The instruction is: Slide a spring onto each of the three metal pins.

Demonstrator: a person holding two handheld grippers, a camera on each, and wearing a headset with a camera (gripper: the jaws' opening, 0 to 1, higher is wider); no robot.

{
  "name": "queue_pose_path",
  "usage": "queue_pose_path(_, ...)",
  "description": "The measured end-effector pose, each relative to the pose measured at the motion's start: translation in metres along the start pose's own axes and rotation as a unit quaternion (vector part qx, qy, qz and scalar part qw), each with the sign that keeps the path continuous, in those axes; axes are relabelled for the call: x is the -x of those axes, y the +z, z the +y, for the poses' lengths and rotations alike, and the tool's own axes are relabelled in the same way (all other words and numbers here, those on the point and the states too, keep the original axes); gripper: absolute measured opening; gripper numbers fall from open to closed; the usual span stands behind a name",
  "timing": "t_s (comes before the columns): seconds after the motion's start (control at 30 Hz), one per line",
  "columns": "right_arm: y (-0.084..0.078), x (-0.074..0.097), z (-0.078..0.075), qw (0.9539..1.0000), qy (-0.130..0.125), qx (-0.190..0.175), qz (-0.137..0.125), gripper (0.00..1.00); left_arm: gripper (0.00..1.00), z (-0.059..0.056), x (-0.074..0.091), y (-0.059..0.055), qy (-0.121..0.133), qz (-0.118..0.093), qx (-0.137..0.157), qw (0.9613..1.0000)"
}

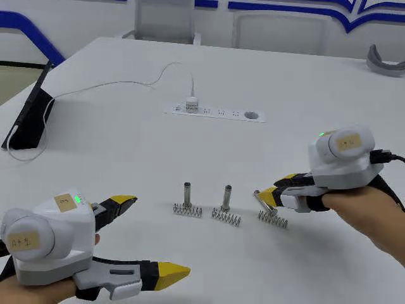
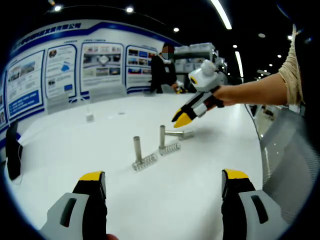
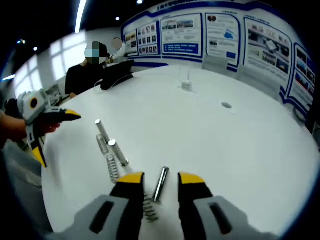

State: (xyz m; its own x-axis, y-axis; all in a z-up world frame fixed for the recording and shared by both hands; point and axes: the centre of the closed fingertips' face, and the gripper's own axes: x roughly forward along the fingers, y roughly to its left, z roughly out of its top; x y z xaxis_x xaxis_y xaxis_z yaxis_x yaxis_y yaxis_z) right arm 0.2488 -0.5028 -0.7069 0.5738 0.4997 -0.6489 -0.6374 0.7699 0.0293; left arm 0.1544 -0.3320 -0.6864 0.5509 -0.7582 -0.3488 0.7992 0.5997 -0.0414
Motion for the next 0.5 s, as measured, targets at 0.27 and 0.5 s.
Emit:
queue_pose_path(0.27, -0.003, -0.014, -0.002, 0.9996, -0.007, -0.011, 0.026, 0.21, 0.97, 0.0, -0.001, -0.002, -0.001, 0.002, 0.0, 1.0)
queue_pose_path(0.5, -0.004, -0.024, -0.001, 0.999, -0.009, -0.018, 0.041, 0.18, 0.97, 0.0, -0.001, -0.003, -0.002, 0.003, 0.001, 1.0)
